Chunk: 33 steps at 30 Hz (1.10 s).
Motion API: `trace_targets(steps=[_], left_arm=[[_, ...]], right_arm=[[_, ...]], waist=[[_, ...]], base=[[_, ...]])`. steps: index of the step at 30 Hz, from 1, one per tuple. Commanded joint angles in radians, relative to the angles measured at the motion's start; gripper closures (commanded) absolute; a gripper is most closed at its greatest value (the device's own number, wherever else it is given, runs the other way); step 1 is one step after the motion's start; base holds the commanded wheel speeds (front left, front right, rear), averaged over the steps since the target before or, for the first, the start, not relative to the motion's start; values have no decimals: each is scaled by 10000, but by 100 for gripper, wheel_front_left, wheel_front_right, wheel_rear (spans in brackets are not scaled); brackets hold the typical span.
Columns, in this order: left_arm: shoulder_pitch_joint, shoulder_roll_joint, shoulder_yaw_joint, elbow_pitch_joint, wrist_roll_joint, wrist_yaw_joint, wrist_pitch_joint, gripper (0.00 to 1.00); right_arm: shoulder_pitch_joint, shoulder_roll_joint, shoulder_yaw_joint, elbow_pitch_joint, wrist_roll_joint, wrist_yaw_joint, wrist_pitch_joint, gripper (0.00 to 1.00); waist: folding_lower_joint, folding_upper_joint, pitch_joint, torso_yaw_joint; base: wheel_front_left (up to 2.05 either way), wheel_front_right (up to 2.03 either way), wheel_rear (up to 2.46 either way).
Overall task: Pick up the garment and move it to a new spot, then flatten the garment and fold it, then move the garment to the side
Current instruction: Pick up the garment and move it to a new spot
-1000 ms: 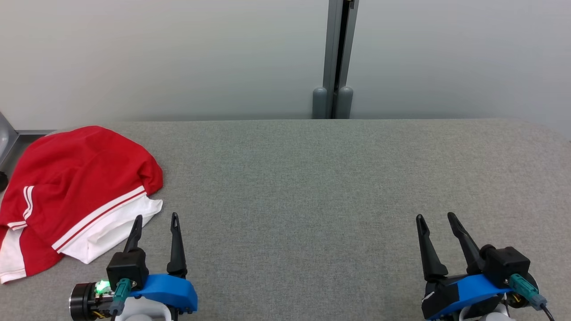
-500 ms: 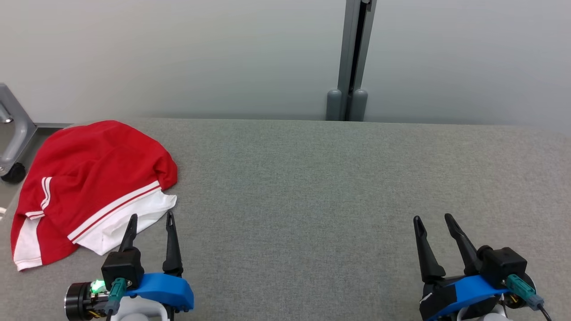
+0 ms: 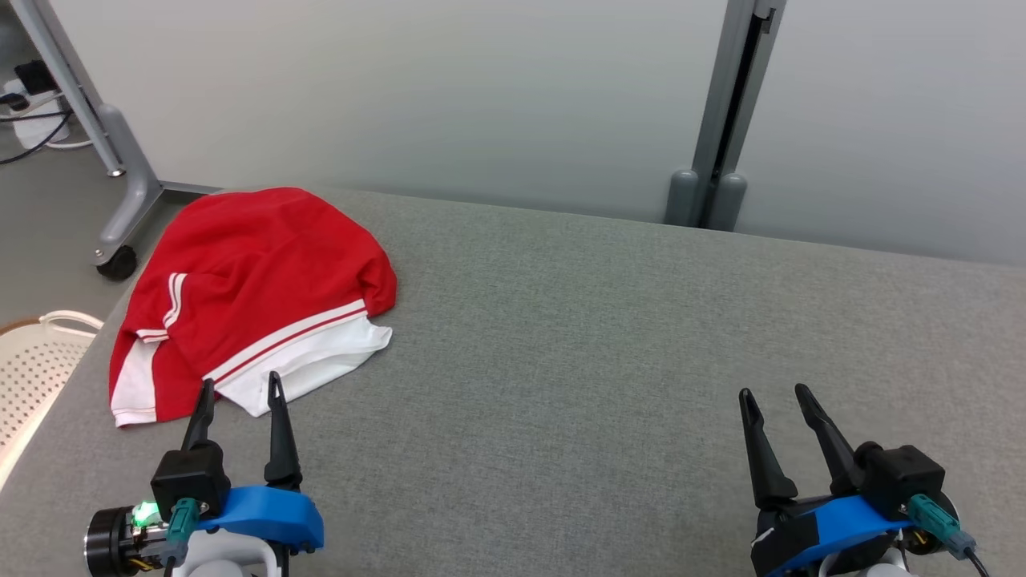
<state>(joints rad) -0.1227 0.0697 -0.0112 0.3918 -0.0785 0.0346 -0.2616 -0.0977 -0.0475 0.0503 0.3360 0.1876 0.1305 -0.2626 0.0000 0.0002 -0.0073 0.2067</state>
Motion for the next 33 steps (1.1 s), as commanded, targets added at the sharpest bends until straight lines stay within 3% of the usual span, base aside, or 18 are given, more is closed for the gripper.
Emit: trace_targets(steps=[1,20,33], left_arm=[[-11,95,84,-52,3,21,-51,0],[217,167,424,-311,-69,88,-51,0],[293,247,704,-415,-154,97,-51,0]], right_arm=[[46,-52,-8,-44,100,4,-35,0],[98,-54,56,14,114,4,-35,0],[63,-53,115,63,108,4,-35,0]], waist=[[0,-2,89,223],[0,-2,-2,2073],[0,-2,49,2475]], base=[[0,0,0],[0,0,0],[0,0,0]])
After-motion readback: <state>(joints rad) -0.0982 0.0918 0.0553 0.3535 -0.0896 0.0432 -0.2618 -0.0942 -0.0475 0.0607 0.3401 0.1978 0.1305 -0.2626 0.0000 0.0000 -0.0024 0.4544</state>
